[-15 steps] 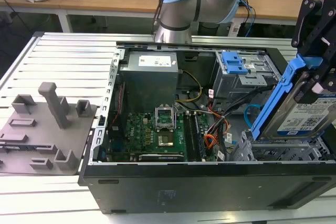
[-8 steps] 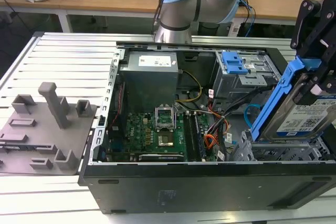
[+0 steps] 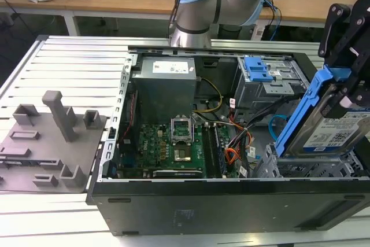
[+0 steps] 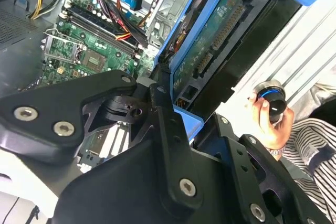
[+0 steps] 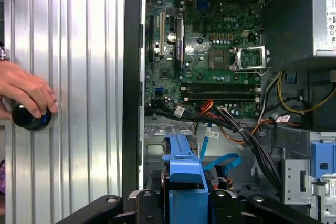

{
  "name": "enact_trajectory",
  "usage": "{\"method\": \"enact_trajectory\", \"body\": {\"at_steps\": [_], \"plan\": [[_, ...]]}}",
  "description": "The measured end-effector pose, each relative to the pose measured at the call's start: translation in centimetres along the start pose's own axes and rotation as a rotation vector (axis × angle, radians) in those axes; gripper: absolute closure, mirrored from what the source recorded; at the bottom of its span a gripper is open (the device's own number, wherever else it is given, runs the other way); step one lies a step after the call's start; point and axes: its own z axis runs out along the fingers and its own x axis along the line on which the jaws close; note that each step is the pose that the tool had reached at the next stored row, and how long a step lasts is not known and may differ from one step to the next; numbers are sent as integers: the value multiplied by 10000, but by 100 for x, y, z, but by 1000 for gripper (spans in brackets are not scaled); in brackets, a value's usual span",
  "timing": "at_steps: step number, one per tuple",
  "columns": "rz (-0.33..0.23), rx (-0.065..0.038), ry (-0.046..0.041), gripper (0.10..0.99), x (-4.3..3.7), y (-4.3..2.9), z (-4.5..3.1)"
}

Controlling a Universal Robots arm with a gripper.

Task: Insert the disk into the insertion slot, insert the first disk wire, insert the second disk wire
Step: 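Insert the disk into the insertion slot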

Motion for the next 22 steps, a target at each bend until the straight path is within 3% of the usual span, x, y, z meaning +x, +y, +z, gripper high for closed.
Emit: {"method": "enact_trajectory", "body": {"at_steps": [22], "plan": [[0,-1,-1,722,0,-5,121]]}}
